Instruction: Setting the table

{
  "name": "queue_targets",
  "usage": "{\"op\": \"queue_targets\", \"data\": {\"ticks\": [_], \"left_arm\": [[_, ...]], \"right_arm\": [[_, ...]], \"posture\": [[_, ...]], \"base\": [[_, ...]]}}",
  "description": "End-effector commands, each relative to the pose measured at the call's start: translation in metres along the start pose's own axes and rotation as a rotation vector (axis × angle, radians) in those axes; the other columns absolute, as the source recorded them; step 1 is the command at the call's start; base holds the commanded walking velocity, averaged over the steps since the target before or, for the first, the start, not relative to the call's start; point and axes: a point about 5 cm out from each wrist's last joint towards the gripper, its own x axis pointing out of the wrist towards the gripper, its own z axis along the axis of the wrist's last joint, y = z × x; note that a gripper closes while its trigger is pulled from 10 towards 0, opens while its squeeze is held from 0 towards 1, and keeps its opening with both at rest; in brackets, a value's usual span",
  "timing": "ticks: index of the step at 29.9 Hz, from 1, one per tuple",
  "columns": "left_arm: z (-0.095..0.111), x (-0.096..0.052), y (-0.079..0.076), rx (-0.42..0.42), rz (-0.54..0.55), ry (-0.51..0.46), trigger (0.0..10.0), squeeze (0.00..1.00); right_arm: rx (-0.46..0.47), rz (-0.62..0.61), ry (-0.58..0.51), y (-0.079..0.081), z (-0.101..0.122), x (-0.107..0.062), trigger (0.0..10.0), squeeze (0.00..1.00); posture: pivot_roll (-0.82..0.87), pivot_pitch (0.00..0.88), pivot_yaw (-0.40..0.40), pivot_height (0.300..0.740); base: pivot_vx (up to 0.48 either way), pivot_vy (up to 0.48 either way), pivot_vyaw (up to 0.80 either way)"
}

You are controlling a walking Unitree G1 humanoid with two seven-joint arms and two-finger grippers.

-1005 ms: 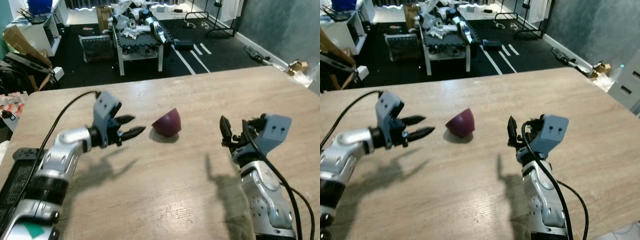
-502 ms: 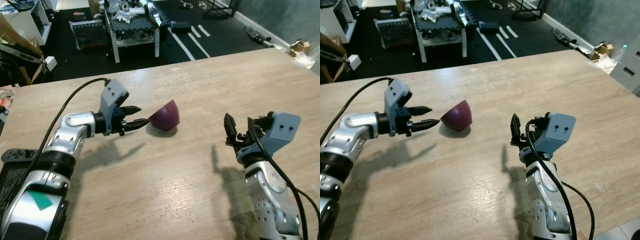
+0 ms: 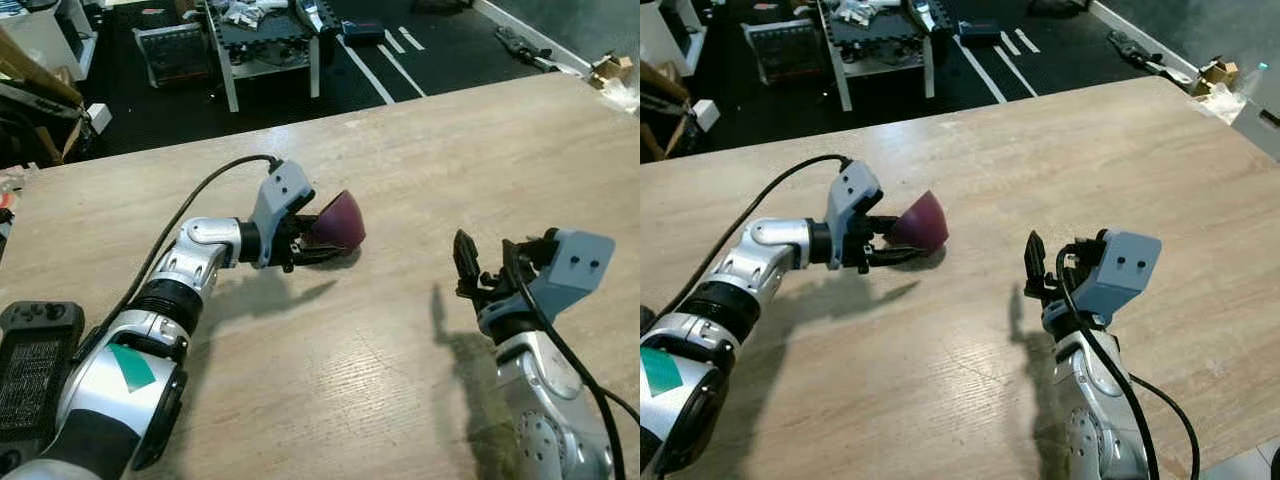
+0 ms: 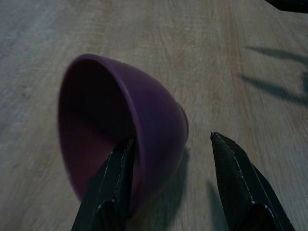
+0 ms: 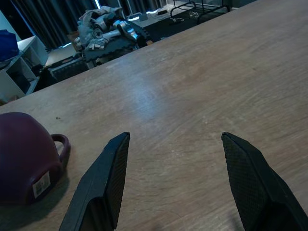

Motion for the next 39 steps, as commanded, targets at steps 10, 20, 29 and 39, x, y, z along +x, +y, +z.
{"op": "queue_targets", "data": {"ticks": [10,20,29,39], "left_arm": [[-0.008,0.004,-0.003,0.036,0.005,0.044,0.0,0.0],[-0.003,0.002,0.001,0.075,0.037,0.029,0.0,0.0],[0.034,-0.003,0.02,0.14,0.229,-0.114,10.0,0.0],[0.066,-0.001,0.02,0.215,0.31,-0.253,10.0,0.0]], "right_arm": [[0.022,-0.008,0.014,0.003,-0.005,-0.002,10.0,0.0],[0.031,-0.006,0.013,0.004,-0.006,-0.001,10.0,0.0],[0.045,-0.001,0.01,0.008,-0.009,0.0,10.0,0.0],[0.054,0.026,0.009,0.017,-0.013,0.003,10.0,0.0]], "posture": [[0.01,0.272,0.163,0.74],[0.02,0.258,0.164,0.74],[0.06,0.232,0.166,0.74],[0.08,0.2,0.163,0.74]], "base": [[0.0,0.0,0.0],[0.0,0.0,0.0],[0.0,0.0,0.0],[0.0,0.0,0.0]]}}
